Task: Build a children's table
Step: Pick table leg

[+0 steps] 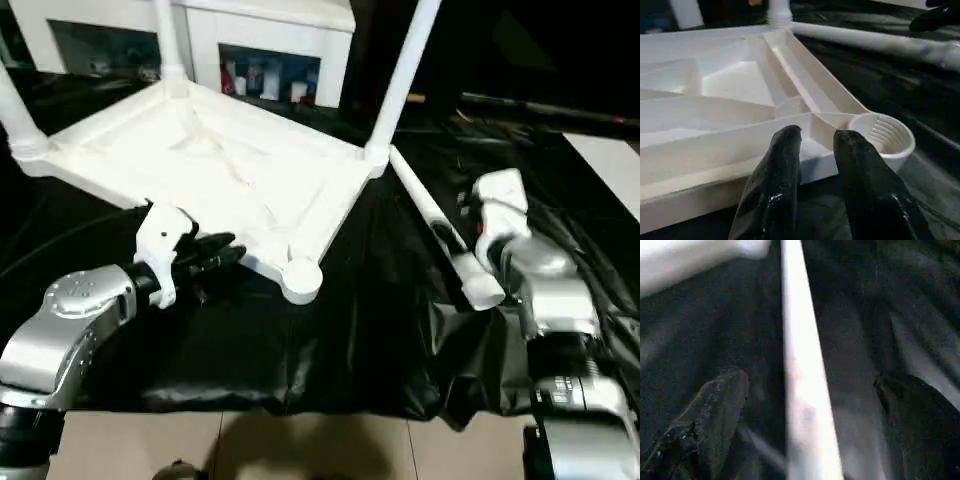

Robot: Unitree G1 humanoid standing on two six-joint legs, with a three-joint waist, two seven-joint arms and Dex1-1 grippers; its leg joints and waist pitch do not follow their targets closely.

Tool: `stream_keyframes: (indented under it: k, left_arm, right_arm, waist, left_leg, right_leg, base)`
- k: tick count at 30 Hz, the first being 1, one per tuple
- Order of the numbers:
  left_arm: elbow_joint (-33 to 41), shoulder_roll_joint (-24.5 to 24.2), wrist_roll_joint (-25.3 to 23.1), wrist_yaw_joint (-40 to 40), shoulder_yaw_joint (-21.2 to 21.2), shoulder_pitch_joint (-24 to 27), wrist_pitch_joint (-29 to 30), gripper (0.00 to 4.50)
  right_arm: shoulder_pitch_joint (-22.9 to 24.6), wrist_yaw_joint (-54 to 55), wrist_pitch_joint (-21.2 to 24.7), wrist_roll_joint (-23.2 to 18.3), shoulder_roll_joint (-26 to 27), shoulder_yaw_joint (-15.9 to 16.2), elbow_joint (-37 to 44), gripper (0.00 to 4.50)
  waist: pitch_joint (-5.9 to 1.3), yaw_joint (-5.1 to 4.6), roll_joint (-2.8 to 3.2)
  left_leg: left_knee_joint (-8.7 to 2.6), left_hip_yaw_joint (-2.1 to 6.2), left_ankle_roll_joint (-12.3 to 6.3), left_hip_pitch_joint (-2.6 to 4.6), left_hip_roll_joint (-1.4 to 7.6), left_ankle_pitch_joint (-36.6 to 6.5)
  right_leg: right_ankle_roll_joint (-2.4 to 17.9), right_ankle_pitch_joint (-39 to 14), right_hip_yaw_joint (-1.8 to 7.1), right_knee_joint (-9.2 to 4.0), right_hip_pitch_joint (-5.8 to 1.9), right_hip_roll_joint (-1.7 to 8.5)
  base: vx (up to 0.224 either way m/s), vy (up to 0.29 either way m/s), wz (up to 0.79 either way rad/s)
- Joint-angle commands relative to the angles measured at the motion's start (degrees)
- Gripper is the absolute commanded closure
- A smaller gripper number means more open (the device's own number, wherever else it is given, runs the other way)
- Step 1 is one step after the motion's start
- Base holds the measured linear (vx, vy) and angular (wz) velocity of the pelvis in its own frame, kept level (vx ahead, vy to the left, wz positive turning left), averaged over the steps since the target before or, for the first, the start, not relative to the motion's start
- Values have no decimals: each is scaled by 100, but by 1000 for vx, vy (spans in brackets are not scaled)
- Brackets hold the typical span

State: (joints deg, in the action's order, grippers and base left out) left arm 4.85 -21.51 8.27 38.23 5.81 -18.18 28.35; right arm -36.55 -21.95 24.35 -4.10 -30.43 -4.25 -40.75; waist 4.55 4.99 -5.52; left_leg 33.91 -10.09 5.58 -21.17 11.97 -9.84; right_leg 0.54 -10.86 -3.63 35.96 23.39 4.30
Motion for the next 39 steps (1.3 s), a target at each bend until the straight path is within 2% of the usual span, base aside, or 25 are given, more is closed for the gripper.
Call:
stream_keyframes:
  k: [1,4,5,6,7,9,13,14,16,17,19,21,23,25,27,28,30,31,32,33,35,38,39]
  left_arm:
    - [117,-53,13,163,157,-23,49,312]
    - [183,-153,103,326,199,-15,140,312]
    - [183,-153,103,326,199,-15,140,312]
    - [221,-214,126,386,215,-18,200,312]
    - [273,-286,153,451,217,-13,260,312]
    - [433,-475,232,584,192,23,425,312]
    - [621,-712,270,713,137,104,562,312]
    - [700,-798,298,760,107,116,641,312]
    - [878,-981,374,859,46,153,801,312]
    - [1028,-1112,447,933,-9,206,903,312]
    - [1189,-1235,544,1021,-79,233,1037,312]
    - [1400,-1396,682,1152,-127,262,1192,312]
    - [1522,-1469,758,1190,-162,304,1272,312]
    - [1740,-1631,909,1323,-204,374,1381,312]
    - [1826,-1734,971,1404,-202,377,1426,312]
    - [1839,-1737,987,1411,-206,380,1437,312]
    - [1915,-1767,1028,1442,-216,396,1489,312]
    - [1942,-1785,1056,1451,-227,384,1521,312]
    - [1954,-1796,1075,1456,-235,373,1539,312]
    - [1956,-1814,1084,1468,-240,359,1530,312]
    - [1975,-1869,1133,1476,-256,345,1549,312]
    - [2012,-1917,1197,1468,-266,329,1585,312]
    - [2021,-1914,1202,1457,-258,321,1592,312]
  right_arm:
    - [-257,-124,-29,28,-166,-16,-398,8]
    - [-658,-385,-154,108,-202,11,-1094,8]
    - [-658,-385,-154,108,-202,11,-1094,8]
    - [-863,-574,-161,172,-218,56,-1453,8]
    - [-1050,-703,-116,263,-238,133,-1773,8]
    - [-1358,-925,-42,420,-256,316,-2331,8]
    - [-1599,-1073,14,448,-230,339,-2766,8]
    - [-1666,-1102,21,484,-230,359,-2870,8]
    - [-1795,-1087,21,552,-233,364,-3061,8]
    - [-1875,-1042,8,590,-240,355,-3168,8]
    - [-1984,-977,-29,648,-270,350,-3302,8]
    - [-2065,-909,-73,713,-312,377,-3409,8]
    - [-2095,-909,-88,737,-326,387,-3459,8]
    - [-2117,-930,-46,851,-360,480,-3552,8]
    - [-2114,-1074,17,1029,-402,658,-3603,8]
    - [-2115,-1098,26,1033,-405,663,-3605,8]
    - [-2146,-1198,90,1048,-423,666,-3632,22]
    - [-2179,-1256,122,1095,-437,688,-3653,33]
    - [-2210,-1289,160,1125,-447,704,-3665,33]
    - [-2251,-1341,210,1168,-461,735,-3677,42]
    - [-2330,-1459,292,1230,-476,772,-3706,59]
    - [-2431,-1649,417,1325,-510,850,-3736,85]
    - [-2444,-1686,440,1342,-520,864,-3741,85]
  waist:
    - [-438,-14,72]
    - [-426,-29,75]
    - [-411,-33,105]
    - [-407,-32,108]
    - [-354,-28,136]
    - [-328,-32,157]
    - [-230,2,213]
    - [-187,19,248]
    - [-159,18,280]
    - [-107,34,303]
    - [-123,33,309]
    - [3,33,355]
    - [17,34,351]
    - [122,20,377]
    - [196,-1,331]
    - [204,13,352]
    - [246,9,350]
    - [255,-1,321]
    - [273,-2,337]
    - [279,-12,312]
    - [299,-14,311]
    - [301,-21,240]
    - [307,-16,251]
  left_leg:
    - [-331,-29,-61,49,63,-792]
    - [-325,-28,-114,23,60,-751]
    - [-326,-29,-119,25,59,-799]
    - [-322,-30,-120,32,68,-873]
    - [-340,-21,-119,33,69,-983]
    - [-343,-16,-110,40,74,-1077]
    - [-364,-4,-117,38,74,-1191]
    - [-372,1,-126,30,73,-1195]
    - [-360,-1,-198,-7,63,-974]
    - [-358,3,-250,-25,56,-830]
    - [-323,-13,-385,-44,50,-536]
    - [-342,-13,-451,-83,45,-499]
    - [-333,-14,-463,-86,46,-550]
    - [-353,-18,-466,-84,58,-625]
    - [-368,-28,-427,-86,68,-699]
    - [-369,-20,-407,-78,70,-706]
    - [-383,-26,-368,-69,83,-766]
    - [-393,-22,-343,-65,95,-781]
    - [-397,-19,-314,-63,95,-773]
    - [-397,-25,-315,-66,92,-771]
    - [-404,-20,-297,-65,93,-797]
    - [-384,-35,-366,-69,92,-464]
    - [-380,-35,-384,-73,93,-397]
  right_leg:
    - [1092,-514,247,-361,-306,258]
    - [1188,-402,248,-339,-322,258]
    - [1242,-418,246,-349,-312,261]
    - [1291,-480,243,-341,-309,266]
    - [1325,-640,236,-363,-281,268]
    - [1365,-750,237,-371,-275,266]
    - [1444,-805,243,-375,-256,270]
    - [1456,-806,245,-380,-239,274]
    - [1558,-559,245,-347,-253,264]
    - [1609,-418,245,-330,-239,264]
    - [1727,-109,249,-285,-253,259]
    - [1771,-98,242,-297,-204,246]
    - [1764,-172,247,-297,-215,255]
    - [1786,-299,245,-318,-166,249]
    - [1750,-469,251,-345,-153,246]
    - [1748,-508,252,-336,-155,258]
    - [1744,-603,263,-352,-144,274]
    - [1735,-622,263,-353,-151,280]
    - [1747,-605,263,-349,-145,283]
    - [1751,-599,265,-353,-149,277]
    - [1749,-676,265,-355,-148,286]
    - [1778,-475,276,-325,-176,296]
    - [1801,-399,279,-312,-178,299]
  base:
    - [0,0,0]
    - [0,0,0]
    - [0,0,0]
    - [0,0,0]
    - [0,0,0]
    - [0,0,0]
    - [0,0,0]
    - [0,0,0]
    - [0,0,0]
    - [0,0,0]
    - [0,0,0]
    - [0,0,0]
    - [0,0,0]
    - [0,0,0]
    - [0,0,0]
    - [0,0,0]
    - [0,0,0]
    - [0,0,0]
    - [0,0,0]
    - [0,0,0]
    - [0,0,0]
    - [0,0,0]
    - [0,0,0]
